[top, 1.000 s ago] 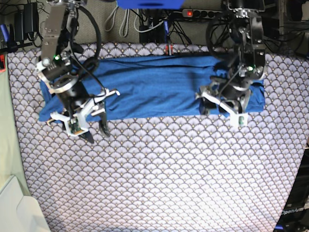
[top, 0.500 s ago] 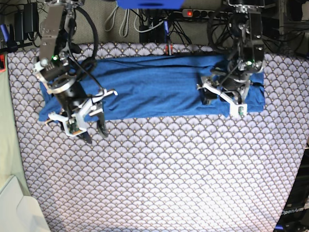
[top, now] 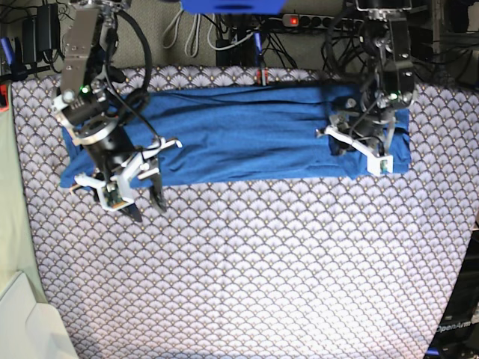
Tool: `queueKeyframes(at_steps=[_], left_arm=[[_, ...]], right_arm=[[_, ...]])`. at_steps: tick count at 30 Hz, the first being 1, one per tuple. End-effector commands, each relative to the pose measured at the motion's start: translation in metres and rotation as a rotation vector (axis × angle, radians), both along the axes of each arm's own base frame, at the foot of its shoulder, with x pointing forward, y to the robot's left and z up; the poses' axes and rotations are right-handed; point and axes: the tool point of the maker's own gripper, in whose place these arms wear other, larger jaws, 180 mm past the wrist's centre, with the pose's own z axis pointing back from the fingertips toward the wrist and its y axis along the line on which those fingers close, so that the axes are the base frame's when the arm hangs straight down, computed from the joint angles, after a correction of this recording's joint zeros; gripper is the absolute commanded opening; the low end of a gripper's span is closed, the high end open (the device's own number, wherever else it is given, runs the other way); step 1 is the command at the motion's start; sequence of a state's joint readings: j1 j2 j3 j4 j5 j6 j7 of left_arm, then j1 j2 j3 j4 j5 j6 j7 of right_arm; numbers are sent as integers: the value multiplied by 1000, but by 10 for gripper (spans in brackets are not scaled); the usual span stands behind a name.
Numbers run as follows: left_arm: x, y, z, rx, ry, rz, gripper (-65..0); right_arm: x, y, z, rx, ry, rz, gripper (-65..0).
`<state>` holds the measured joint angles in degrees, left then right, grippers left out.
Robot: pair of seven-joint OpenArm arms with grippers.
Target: Fold the T-shirt properly
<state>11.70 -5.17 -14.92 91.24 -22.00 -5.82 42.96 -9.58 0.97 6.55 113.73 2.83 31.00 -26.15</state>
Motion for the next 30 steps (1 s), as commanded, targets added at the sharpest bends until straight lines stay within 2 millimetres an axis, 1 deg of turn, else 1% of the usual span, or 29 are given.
queueKeyframes(at_steps=[1,3,6,7,10,12,14,18,20,25,30], left_arm=[[5,2,5,-3,-17,5,-465],[4,0,4,-8,-14,0,-465],[3,-1,9,-9,-29,-2,-464],[3,-3,14,-20,-41,-3,-464],[11,-9,36,-58,-106,-10,-461],[13,-10,47,-73,-135,-10,-424],[14,-12,54,-83,-153,-13,-367],[15,-12,49,-84,-141,-5,-259],[12,-12,37,-93,-109,2,-229],[11,-10,19,-106,-61,16,-227],[16,-7,24,-120,-80,41,-228]], right_arm=[[3,3,15,17,-53,13,-381],[2,3,14,17,-52,13,-381],[2,3,14,17,-52,13,-381],[1,3,13,17,-49,13,-381],[1,3,13,17,-49,13,-381],[1,3,13,17,-47,13,-381],[1,3,13,17,-47,13,-381],[1,3,12,17,-46,13,-381],[1,3,12,17,-46,13,-381],[1,3,12,17,-46,13,-381],[1,3,12,17,-46,13,-381]])
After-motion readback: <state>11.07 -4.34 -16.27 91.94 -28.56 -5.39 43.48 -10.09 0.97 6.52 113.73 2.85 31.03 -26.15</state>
